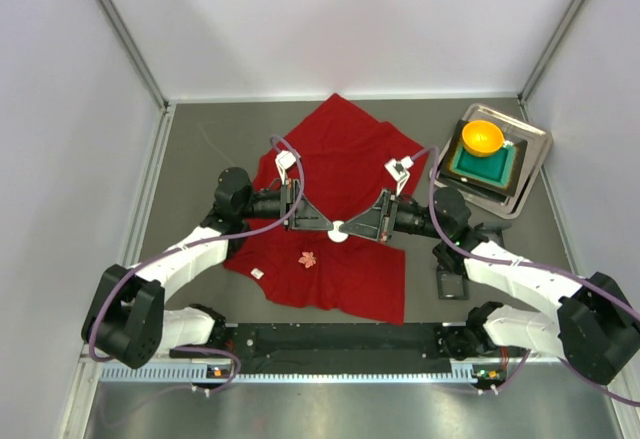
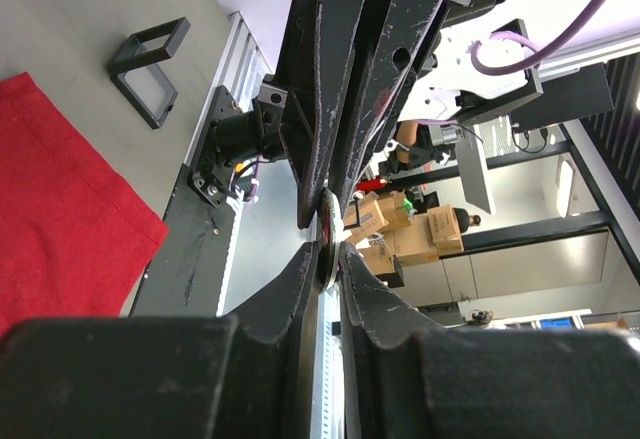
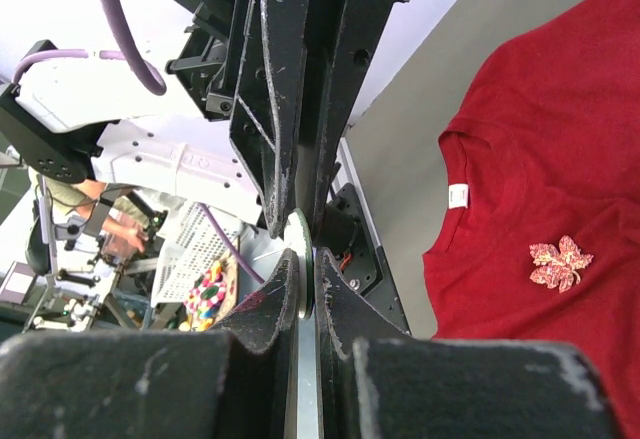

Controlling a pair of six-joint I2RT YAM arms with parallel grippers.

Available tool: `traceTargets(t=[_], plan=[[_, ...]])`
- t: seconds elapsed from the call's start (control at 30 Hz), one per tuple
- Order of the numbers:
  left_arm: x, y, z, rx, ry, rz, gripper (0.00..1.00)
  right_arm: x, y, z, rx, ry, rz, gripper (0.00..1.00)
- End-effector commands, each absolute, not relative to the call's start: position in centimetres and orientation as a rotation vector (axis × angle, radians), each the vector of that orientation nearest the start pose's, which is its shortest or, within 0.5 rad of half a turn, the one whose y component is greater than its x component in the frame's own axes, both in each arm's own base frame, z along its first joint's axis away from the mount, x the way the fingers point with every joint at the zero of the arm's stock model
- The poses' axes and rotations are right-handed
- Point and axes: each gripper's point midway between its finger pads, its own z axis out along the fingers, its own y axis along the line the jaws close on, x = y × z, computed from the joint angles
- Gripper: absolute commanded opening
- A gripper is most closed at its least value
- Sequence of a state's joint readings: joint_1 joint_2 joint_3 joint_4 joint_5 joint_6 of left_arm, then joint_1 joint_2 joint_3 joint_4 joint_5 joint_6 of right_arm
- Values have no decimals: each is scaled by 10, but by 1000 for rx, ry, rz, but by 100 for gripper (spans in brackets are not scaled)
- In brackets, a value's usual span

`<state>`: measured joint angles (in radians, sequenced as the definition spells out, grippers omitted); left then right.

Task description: Remove the brooch from the garment

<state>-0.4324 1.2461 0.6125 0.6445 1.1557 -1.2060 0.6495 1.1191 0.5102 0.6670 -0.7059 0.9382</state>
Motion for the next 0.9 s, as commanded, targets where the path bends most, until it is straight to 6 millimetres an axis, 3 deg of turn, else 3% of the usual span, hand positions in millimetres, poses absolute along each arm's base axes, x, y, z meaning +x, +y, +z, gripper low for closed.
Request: traceTargets(t=[0.0,0.1,0.23,0.3,0.37,0.47,0.5,0.53,0.63,0.87], plan=[[177,-276,264,471,1942,-2030,17,178,306,261,-447,1694,1720,0],[175,-276,264,478,1950,-2034,13,179,307,262,-441,1693,1728,0],[176,-277,259,470,1973,-2026,0,181,308,268,-420,1698,1733,0],[176,-278,259,471,1974,-2024,0,183,309,269,-394,1731,1732,0],[177,-279,258,461,1988,-2017,0,185,309,266,-336,1793,1708,15],[182,-280,256,439,2009,-1996,0,191,307,271,-232,1836,1672,27],[183,-280,258,437,2008,-1993,0,191,304,264,-173,1885,1671,32],[185,-281,257,432,2010,-1989,0,196,301,264,-107,1890,1652,42],[187,-282,253,413,2026,-1988,0,199,291,259,57,1914,1654,53],[191,-283,253,370,2020,-2015,0,192,302,258,46,1928,1743,56]])
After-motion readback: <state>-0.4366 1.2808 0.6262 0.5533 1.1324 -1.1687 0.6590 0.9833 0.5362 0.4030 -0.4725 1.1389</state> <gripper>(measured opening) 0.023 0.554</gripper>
